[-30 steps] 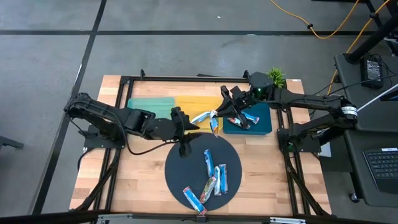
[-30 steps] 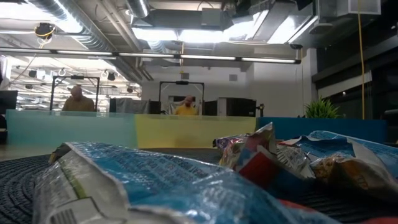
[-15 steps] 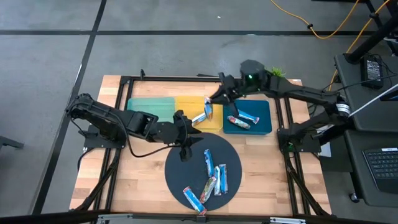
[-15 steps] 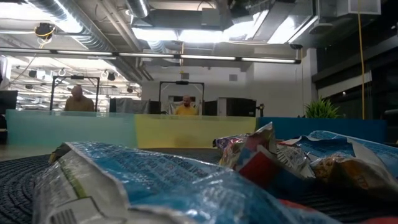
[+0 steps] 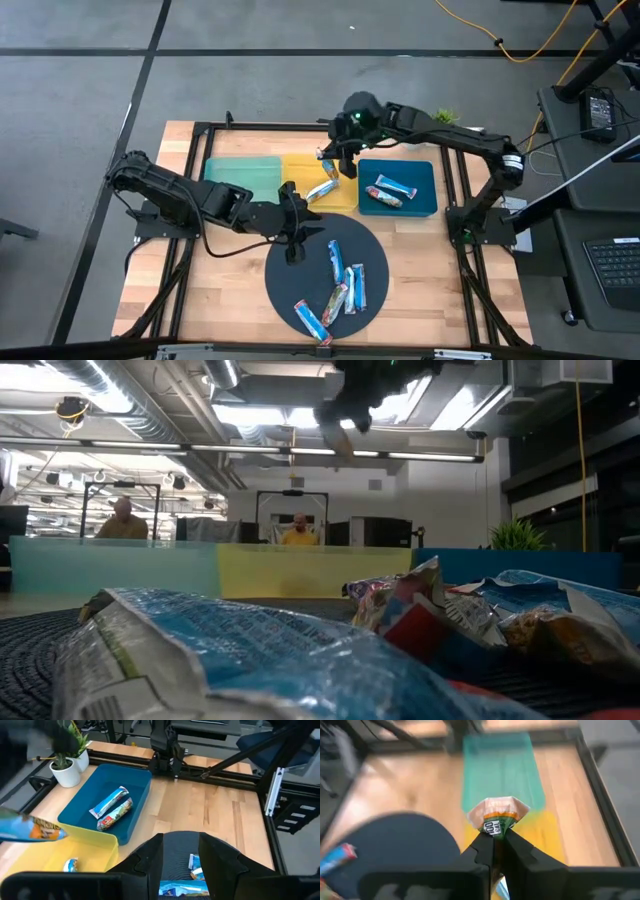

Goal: Pick and place Granola Bars by type
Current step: Put the orange granola bar into the yellow bin

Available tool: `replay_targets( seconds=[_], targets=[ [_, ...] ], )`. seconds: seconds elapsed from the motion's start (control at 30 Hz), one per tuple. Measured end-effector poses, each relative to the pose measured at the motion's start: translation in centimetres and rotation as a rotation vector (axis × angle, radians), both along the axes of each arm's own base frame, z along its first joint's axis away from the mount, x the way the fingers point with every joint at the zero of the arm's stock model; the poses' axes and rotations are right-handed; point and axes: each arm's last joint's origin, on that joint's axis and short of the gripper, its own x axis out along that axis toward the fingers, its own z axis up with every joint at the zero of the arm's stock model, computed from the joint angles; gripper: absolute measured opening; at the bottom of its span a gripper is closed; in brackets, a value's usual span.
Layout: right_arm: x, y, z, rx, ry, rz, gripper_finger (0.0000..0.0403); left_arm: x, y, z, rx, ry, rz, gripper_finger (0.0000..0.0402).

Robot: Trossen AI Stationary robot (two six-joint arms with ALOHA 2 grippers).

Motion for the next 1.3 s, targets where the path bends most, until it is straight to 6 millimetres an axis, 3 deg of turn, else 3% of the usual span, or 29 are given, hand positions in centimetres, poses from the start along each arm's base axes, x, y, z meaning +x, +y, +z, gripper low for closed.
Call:
replay_targets(
  seconds=[0.23, 0.43, 0.9, 1.3],
  targets=[
    [2.3, -1.5, -5.4, -0.117, 0.229, -0.100, 0.0030, -0.7, -0.3, -0.8, 0.054, 0.104, -0.026, 0.0114],
    [3.6, -2.1, -9.4, -0.151, 0.351, -0.055, 0.0030, -1.1, 0.2, -1.5, 0.045, 0.174, 0.040, 0.0114],
    [3.1, -3.1, -10.5, -0.339, 0.458, 0.064, 0.0030, -0.6, 2.4, -1.5, 0.056, 0.177, 0.116, 0.0114],
    [3.5, -4.4, -13.4, -0.301, 0.518, 0.111, 0.0030, -0.1, 4.0, -1.4, 0.071, 0.172, 0.154, 0.0114]
  ],
)
